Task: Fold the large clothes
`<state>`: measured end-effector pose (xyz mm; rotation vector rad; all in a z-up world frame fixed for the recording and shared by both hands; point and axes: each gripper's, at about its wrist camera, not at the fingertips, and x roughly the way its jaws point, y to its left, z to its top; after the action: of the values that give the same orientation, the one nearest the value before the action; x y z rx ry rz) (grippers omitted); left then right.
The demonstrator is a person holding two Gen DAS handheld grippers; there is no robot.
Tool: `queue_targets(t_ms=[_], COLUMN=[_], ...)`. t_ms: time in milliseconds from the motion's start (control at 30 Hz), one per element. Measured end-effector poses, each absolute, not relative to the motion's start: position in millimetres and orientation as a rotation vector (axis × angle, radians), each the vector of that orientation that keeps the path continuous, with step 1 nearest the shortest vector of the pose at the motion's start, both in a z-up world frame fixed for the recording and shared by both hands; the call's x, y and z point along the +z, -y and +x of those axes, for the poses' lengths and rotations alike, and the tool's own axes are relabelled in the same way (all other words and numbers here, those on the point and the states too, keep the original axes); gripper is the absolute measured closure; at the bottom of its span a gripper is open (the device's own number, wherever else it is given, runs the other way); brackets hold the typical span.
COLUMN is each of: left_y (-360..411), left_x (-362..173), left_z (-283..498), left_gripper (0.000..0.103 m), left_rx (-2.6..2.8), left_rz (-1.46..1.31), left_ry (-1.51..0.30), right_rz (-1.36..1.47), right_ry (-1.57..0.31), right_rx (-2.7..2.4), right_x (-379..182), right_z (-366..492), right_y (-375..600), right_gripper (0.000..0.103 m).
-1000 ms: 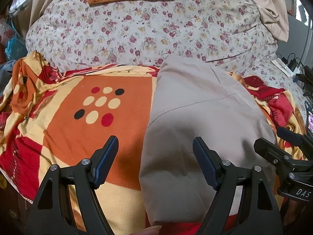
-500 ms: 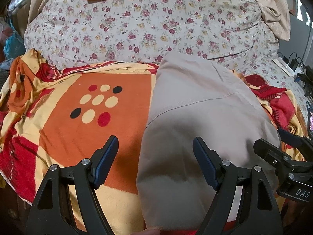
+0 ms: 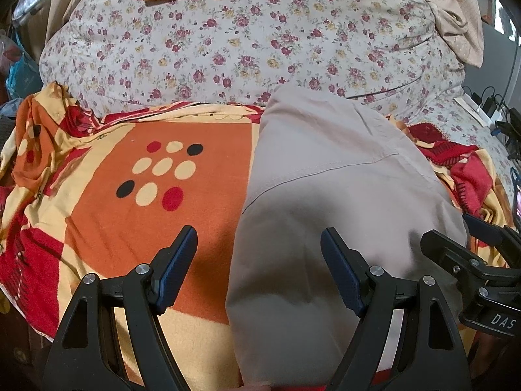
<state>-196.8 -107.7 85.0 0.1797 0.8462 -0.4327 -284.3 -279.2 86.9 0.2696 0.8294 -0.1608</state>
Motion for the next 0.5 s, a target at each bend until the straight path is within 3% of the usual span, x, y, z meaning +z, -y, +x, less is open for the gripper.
queue_targets(t_ms=[500], left_y=[107.7], left_x=[86.9], left_z=[-199.2], left_gripper=[0.024], left_rx=[-0.430], left_rz=[0.184], left_ry=[-0.842], right_rz=[0.270], right_ry=[-0.828], right_rx=[-0.162], right_x=[86.5], right_z=[-284.4], right_y=[278.0], right_gripper=[0.013])
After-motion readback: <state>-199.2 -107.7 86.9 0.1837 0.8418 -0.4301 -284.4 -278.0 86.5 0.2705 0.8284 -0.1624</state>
